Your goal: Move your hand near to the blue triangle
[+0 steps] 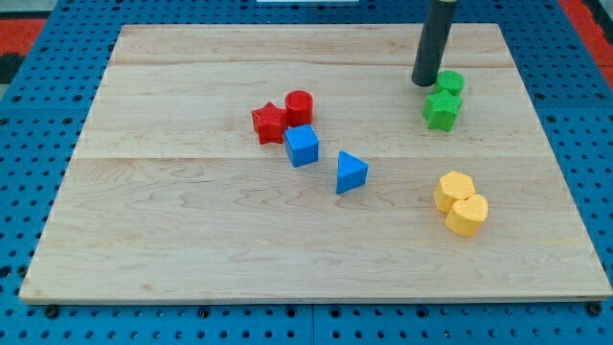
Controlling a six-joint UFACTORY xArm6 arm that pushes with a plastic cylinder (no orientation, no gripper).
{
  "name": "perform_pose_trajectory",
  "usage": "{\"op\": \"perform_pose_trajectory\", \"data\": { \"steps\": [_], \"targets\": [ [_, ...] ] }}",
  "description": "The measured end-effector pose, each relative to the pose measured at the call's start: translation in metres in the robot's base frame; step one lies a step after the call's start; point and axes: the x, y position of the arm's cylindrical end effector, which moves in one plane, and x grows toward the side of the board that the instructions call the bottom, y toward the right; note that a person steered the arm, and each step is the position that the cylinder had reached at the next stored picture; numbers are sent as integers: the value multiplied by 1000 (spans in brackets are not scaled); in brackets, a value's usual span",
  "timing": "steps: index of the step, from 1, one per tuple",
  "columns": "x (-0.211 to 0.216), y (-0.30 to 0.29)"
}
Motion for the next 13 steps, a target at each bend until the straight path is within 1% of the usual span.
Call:
{"op": "perform_pose_trajectory", "data": {
  "steps": [1, 2, 3, 4, 6, 7, 9, 10, 11, 12, 13],
  "targets": [
    [-29, -13],
    [-38, -64],
    [-38, -112],
    [0, -122],
    [27, -109],
    [29, -88],
    [29, -87],
    [45, -69],
    [60, -72],
    [71, -87],
    [89, -86]
  ]
}}
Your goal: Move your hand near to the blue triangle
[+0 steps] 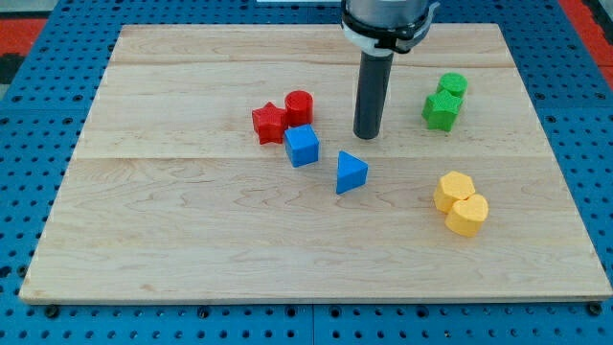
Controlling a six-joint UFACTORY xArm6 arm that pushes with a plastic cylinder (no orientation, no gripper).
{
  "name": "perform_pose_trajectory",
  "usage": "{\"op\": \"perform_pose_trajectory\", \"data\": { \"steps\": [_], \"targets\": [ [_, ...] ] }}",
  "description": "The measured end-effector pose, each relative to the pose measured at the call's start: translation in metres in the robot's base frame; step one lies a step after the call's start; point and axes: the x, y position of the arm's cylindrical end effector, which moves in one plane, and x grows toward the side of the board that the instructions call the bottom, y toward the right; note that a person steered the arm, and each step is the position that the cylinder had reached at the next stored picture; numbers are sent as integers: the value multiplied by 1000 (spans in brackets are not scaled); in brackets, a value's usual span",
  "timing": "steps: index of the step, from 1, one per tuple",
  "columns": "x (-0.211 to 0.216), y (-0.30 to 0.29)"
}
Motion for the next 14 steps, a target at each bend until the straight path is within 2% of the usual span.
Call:
{"op": "perform_pose_trajectory", "data": {
  "steps": [5, 8, 14],
  "targets": [
    [3, -17],
    [3, 27],
    [3, 44]
  ]
}}
